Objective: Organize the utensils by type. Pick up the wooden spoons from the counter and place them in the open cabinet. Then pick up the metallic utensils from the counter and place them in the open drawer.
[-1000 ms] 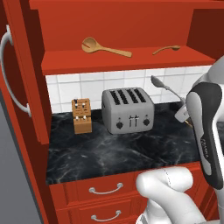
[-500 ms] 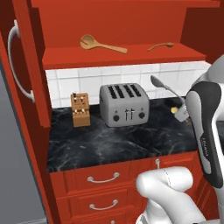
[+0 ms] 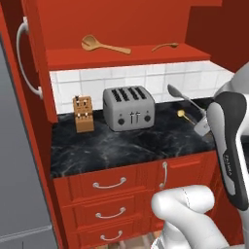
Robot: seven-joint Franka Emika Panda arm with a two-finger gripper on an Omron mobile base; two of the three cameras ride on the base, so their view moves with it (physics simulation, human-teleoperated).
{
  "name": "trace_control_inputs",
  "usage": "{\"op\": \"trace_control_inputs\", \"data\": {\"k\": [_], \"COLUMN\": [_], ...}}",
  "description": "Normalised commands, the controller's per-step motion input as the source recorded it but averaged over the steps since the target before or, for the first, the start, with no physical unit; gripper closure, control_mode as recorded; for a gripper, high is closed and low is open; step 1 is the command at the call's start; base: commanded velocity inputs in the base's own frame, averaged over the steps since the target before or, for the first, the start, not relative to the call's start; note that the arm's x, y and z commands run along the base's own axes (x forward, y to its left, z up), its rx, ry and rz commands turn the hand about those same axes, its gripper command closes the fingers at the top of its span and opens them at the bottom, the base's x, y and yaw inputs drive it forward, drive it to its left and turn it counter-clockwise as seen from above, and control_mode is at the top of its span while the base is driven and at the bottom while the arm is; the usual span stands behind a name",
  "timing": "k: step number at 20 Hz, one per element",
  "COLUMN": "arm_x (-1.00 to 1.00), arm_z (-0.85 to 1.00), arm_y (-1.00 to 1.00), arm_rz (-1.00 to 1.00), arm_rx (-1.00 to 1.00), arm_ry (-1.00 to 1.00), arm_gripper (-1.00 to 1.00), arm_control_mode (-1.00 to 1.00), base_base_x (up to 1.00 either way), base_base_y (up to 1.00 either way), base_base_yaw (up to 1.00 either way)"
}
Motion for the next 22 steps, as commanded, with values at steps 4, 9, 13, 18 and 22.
{"op": "trace_control_inputs", "data": {"k": [4,9,13,18,22], "arm_x": [0.00,0.00,0.00,0.00,0.00], "arm_z": [0.00,0.00,0.00,0.00,0.00], "arm_y": [0.00,0.00,0.00,0.00,0.00], "arm_rz": [0.00,0.00,0.00,0.00,0.00], "arm_rx": [0.00,0.00,0.00,0.00,0.00], "arm_ry": [0.00,0.00,0.00,0.00,0.00], "arm_gripper": [1.00,1.00,1.00,1.00,1.00], "arm_control_mode": [1.00,1.00,1.00,1.00,1.00], "base_base_x": [-0.41,-0.40,-0.41,-0.44,-0.52], "base_base_y": [0.53,0.59,0.47,0.39,0.35], "base_base_yaw": [-0.09,-0.01,0.04,0.05,0.06]}}
